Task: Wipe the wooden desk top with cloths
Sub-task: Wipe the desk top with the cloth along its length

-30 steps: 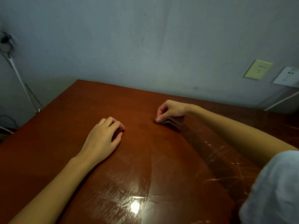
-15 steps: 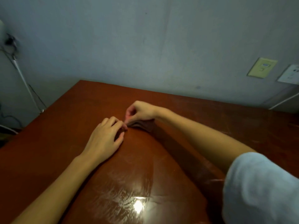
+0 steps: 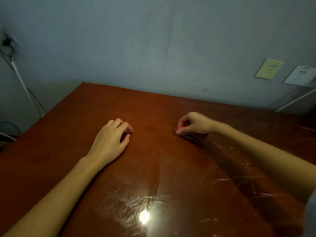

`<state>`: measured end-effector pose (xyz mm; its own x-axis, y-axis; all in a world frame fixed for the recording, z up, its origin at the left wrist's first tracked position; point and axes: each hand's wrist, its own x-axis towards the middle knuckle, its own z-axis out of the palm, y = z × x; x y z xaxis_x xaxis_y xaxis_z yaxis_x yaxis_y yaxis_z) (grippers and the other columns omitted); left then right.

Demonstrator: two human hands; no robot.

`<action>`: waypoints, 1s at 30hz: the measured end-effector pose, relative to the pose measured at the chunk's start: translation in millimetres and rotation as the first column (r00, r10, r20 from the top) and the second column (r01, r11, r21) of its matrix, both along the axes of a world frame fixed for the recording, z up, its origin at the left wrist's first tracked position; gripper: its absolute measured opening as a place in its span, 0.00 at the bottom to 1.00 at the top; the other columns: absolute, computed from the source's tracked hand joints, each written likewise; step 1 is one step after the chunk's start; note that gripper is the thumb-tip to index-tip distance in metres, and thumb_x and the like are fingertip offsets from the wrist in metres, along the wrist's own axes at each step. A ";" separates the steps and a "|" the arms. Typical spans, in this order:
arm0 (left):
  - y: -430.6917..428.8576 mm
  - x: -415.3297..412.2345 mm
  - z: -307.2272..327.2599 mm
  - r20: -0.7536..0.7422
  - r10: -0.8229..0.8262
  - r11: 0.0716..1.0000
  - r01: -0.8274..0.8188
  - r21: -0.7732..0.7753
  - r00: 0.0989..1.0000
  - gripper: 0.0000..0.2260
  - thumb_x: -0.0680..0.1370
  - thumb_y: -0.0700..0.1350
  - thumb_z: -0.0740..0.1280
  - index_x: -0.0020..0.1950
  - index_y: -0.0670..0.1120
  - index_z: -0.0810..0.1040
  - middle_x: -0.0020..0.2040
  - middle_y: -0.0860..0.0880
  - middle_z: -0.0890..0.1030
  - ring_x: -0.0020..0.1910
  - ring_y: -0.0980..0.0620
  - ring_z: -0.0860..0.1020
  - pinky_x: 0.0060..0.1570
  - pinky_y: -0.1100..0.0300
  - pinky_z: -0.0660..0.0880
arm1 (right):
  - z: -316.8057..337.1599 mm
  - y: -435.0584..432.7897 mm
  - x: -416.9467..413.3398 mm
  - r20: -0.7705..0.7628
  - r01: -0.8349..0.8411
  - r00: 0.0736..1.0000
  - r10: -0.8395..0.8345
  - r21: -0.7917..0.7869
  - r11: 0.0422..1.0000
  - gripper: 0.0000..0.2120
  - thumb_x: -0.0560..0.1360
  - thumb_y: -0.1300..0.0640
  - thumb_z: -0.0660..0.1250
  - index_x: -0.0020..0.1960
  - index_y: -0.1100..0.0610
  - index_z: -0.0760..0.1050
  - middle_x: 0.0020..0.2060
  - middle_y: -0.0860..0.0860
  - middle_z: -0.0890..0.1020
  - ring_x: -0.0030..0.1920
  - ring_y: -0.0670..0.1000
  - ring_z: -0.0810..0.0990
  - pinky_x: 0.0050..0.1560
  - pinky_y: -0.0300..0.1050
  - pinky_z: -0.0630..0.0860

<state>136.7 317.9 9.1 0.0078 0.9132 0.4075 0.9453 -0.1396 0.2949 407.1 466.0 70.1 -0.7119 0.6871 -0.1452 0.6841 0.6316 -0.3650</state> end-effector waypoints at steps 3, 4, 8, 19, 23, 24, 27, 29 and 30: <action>-0.7 -0.1 0.4 0.004 0.012 1.000 -0.012 -0.013 1.000 0.07 0.77 0.46 0.65 0.54 0.53 0.76 0.51 0.56 0.74 0.51 0.56 0.72 0.48 0.61 0.72 | -23.7 -34.5 -47.1 -0.081 -0.163 0.982 0.172 0.108 0.981 0.07 0.74 0.47 0.69 0.45 0.49 0.76 0.41 0.44 0.80 0.41 0.43 0.77 0.42 0.40 0.72; -0.9 0.3 0.6 0.001 0.018 1.000 -0.018 -0.015 1.000 0.07 0.77 0.46 0.65 0.54 0.53 0.76 0.51 0.56 0.74 0.52 0.57 0.72 0.48 0.61 0.72 | -29.4 -42.0 -58.1 -0.078 -0.183 0.977 0.199 0.180 0.967 0.08 0.75 0.45 0.67 0.47 0.50 0.74 0.44 0.46 0.78 0.43 0.46 0.77 0.42 0.42 0.71; -2.4 2.3 2.8 0.017 0.023 0.999 -0.023 -0.033 1.000 0.08 0.78 0.46 0.65 0.56 0.54 0.77 0.52 0.56 0.74 0.52 0.58 0.72 0.48 0.64 0.70 | -37.3 -37.2 -55.6 -0.107 -0.086 0.986 0.130 0.340 0.936 0.14 0.76 0.41 0.62 0.50 0.52 0.69 0.49 0.50 0.74 0.43 0.54 0.77 0.39 0.48 0.73; -0.2 1.1 0.2 0.042 0.027 0.999 -0.025 -0.036 0.999 0.08 0.77 0.47 0.65 0.55 0.55 0.77 0.51 0.59 0.73 0.51 0.61 0.71 0.50 0.64 0.72 | -39.6 100.6 -9.7 -0.048 0.395 0.908 -0.416 0.429 0.812 0.16 0.79 0.43 0.58 0.53 0.56 0.71 0.53 0.59 0.79 0.52 0.62 0.78 0.43 0.50 0.70; 1.1 0.9 0.5 0.038 0.014 1.000 -0.014 -0.022 0.999 0.07 0.77 0.46 0.65 0.54 0.54 0.77 0.50 0.58 0.74 0.50 0.59 0.72 0.48 0.62 0.72 | -39.6 131.0 -44.8 -0.095 0.516 0.845 -0.526 0.401 0.757 0.18 0.81 0.45 0.56 0.58 0.60 0.72 0.56 0.61 0.78 0.56 0.63 0.77 0.50 0.52 0.73; 1.1 0.9 0.5 0.037 0.016 1.000 -0.015 -0.020 0.999 0.07 0.77 0.46 0.65 0.53 0.54 0.77 0.50 0.57 0.74 0.49 0.58 0.72 0.48 0.62 0.71 | -39.9 130.9 -57.1 -0.090 0.509 0.849 -0.521 0.404 0.760 0.19 0.81 0.45 0.56 0.59 0.59 0.72 0.56 0.61 0.78 0.56 0.63 0.77 0.51 0.52 0.73; 1.6 -0.1 0.2 0.034 0.014 1.000 -0.013 -0.020 0.999 0.06 0.76 0.46 0.65 0.53 0.54 0.77 0.49 0.57 0.73 0.49 0.58 0.72 0.47 0.61 0.72 | -40.7 97.4 -92.5 -0.046 0.327 0.938 -0.342 0.434 0.839 0.18 0.80 0.43 0.55 0.60 0.55 0.72 0.58 0.59 0.78 0.57 0.62 0.77 0.51 0.52 0.73; 0.8 -1.2 -1.0 0.035 0.012 1.000 -0.012 -0.015 0.999 0.06 0.76 0.45 0.66 0.52 0.54 0.77 0.49 0.57 0.74 0.49 0.57 0.72 0.46 0.61 0.72 | -42.1 51.5 -104.2 0.000 0.084 0.996 -0.093 0.437 0.895 0.16 0.80 0.42 0.55 0.56 0.53 0.72 0.55 0.55 0.78 0.55 0.60 0.78 0.49 0.52 0.74; 0.6 -1.2 -1.6 0.031 0.008 1.000 -0.008 -0.011 0.999 0.06 0.76 0.45 0.66 0.52 0.54 0.77 0.48 0.57 0.74 0.48 0.57 0.72 0.46 0.61 0.72 | -41.3 26.3 -102.9 0.005 -0.036 0.999 0.037 0.428 0.903 0.15 0.80 0.42 0.56 0.53 0.52 0.72 0.52 0.54 0.78 0.52 0.59 0.79 0.47 0.52 0.75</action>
<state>135.4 318.6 7.5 -0.0120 0.9175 0.3975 0.9369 -0.1285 0.3251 304.2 492.3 28.9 -0.7376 0.6561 0.1596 0.6568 0.7520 -0.0560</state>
